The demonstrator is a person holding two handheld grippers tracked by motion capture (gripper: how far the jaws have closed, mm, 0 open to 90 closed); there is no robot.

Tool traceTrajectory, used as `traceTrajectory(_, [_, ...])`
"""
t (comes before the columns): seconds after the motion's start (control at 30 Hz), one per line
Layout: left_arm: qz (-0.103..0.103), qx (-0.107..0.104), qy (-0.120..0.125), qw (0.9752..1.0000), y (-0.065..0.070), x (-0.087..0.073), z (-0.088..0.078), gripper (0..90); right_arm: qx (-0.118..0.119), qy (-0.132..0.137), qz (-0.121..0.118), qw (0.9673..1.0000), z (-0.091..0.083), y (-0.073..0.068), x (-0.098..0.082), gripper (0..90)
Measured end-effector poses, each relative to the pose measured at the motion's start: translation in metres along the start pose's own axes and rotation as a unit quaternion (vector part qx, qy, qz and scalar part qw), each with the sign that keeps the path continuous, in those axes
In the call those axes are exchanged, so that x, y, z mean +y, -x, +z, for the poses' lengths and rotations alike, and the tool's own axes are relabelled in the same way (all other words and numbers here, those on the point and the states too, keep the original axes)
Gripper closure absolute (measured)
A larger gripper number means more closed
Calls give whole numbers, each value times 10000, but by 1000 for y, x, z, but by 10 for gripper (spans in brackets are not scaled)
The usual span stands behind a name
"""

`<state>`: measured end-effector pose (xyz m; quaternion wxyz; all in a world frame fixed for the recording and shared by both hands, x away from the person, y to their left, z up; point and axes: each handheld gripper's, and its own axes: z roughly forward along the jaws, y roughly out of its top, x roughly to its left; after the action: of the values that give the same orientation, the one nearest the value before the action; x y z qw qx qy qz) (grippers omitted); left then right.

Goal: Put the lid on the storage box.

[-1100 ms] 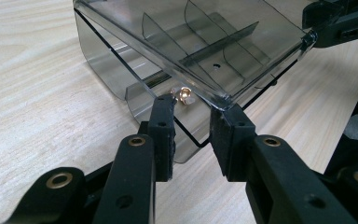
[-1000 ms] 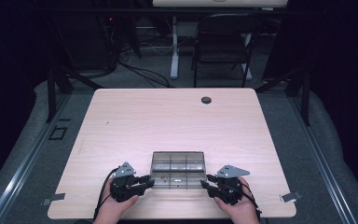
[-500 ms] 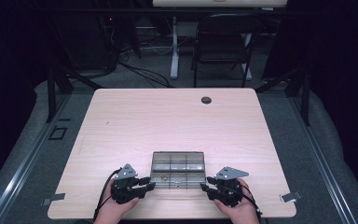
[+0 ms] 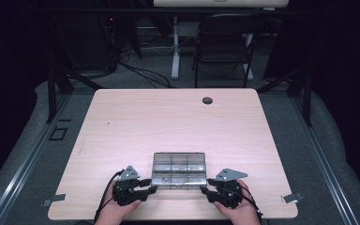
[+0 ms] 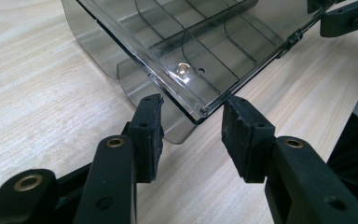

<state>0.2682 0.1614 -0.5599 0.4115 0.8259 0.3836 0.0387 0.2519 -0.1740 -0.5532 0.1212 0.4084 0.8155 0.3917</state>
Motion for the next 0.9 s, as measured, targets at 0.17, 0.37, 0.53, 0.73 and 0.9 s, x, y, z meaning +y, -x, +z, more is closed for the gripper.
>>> traceTrajectory(0.17, [-8,5,37,10000,0,0,0,531,10,-13,-3,10000,-1,1,0,542])
traceTrajectory(0.37, [-26,-29,59,10000,0,0,0,516,59,59,17,10000,-1,0,0,525])
traceTrajectory(0.53, [-37,-42,167,9998,0,0,-1,468,21,130,28,9999,-2,0,1,488])
traceTrajectory(0.73, [-48,-33,201,9998,-1,1,-1,428,58,188,27,9998,-2,1,2,466])
traceTrajectory(0.9, [-76,-75,252,9996,-2,1,-2,425,64,241,45,9997,-2,1,2,456])
